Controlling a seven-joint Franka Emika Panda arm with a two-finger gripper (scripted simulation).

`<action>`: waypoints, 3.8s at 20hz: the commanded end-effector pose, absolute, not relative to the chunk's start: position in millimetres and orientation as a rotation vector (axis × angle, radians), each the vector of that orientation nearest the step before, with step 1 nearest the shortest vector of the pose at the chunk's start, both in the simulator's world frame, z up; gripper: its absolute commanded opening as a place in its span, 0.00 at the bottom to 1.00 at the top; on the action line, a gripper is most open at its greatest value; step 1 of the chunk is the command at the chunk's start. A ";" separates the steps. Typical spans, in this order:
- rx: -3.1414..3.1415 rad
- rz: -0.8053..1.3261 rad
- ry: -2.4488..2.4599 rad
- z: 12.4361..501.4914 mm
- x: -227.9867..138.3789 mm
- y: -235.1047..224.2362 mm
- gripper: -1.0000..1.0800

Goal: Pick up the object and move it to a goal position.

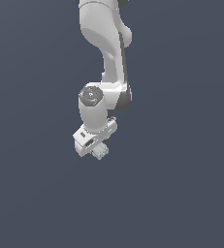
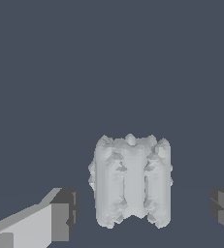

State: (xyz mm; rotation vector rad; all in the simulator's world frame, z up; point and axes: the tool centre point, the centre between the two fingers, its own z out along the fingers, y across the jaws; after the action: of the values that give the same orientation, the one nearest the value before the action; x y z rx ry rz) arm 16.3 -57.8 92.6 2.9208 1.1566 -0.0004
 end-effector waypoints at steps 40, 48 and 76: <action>2.910 0.015 1.175 51.9 33.9 -33.4 0.00; 2.912 0.010 1.173 55.9 64.0 14.5 0.00; 2.915 0.001 1.172 65.1 137.3 121.0 0.00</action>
State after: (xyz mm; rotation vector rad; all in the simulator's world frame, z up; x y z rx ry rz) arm 136.2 120.5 64.7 2.9147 1.1725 0.0001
